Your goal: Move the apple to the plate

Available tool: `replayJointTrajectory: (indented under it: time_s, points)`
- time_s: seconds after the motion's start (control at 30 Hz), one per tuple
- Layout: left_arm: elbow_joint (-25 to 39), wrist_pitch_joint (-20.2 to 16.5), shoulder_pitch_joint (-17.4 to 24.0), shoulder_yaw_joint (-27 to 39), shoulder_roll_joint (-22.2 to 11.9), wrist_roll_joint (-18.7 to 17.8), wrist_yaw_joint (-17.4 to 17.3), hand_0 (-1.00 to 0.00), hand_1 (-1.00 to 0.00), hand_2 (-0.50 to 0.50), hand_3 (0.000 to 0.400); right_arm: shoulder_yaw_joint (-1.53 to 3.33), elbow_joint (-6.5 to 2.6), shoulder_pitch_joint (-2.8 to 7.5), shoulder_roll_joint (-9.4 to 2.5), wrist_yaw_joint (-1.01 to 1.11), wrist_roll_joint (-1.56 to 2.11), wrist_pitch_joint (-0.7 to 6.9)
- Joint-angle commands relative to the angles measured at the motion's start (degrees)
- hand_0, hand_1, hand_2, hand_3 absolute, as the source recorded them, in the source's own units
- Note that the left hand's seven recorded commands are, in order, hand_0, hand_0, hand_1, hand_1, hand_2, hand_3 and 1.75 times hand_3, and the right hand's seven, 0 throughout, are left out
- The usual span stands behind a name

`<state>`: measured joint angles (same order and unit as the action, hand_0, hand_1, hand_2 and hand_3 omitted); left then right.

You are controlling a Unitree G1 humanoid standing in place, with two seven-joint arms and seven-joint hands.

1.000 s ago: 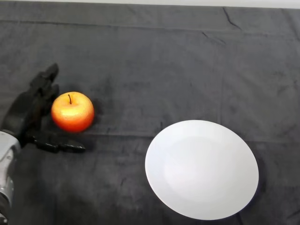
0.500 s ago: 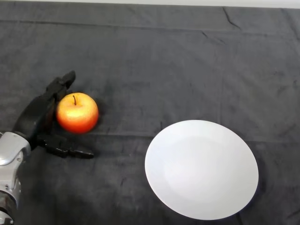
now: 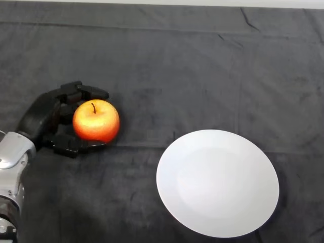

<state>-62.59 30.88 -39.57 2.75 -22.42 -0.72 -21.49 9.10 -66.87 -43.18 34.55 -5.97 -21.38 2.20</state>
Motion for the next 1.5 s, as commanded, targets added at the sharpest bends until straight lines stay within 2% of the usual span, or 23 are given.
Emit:
replayJointTrajectory:
  time_s: [0.03, 0.17, 0.47, 0.83, 1.23, 1.5]
  points:
    - [3.4, 0.0, -2.4, -1.3, 0.6, 1.5, 1.3, -1.00, -1.00, 0.00, 0.400, -0.45, 0.50, 1.72, 0.19, 0.18, 0.41, 0.65]
    - [8.0, 0.2, -1.2, -2.0, 2.2, 2.0, 3.5, -1.00, -1.00, 0.00, 0.400, -0.46, 0.57, 1.76, 0.19, 0.18, 0.42, 0.67]
    - [19.3, -0.4, 2.5, -4.5, 5.4, 2.2, 6.1, -1.00, -1.00, 0.00, 0.400, -0.49, 0.89, 1.95, 0.20, 0.21, 0.46, 0.78]
    - [31.0, -3.3, 6.7, -12.1, 8.1, 2.1, 9.2, -1.00, -1.00, 0.00, 0.400, -0.57, 1.50, 2.27, 0.22, 0.28, 0.54, 1.01]
    - [39.4, -7.5, 9.2, -23.7, 8.4, 0.5, 12.8, -1.00, -1.00, 0.00, 0.400, -0.67, 2.17, 2.61, 0.25, 0.38, 0.61, 1.29]
    - [39.9, -7.5, 10.2, -31.2, 8.0, -0.3, 14.6, -1.00, -1.00, 0.00, 0.400, -0.72, 2.47, 2.75, 0.27, 0.43, 0.64, 1.44]
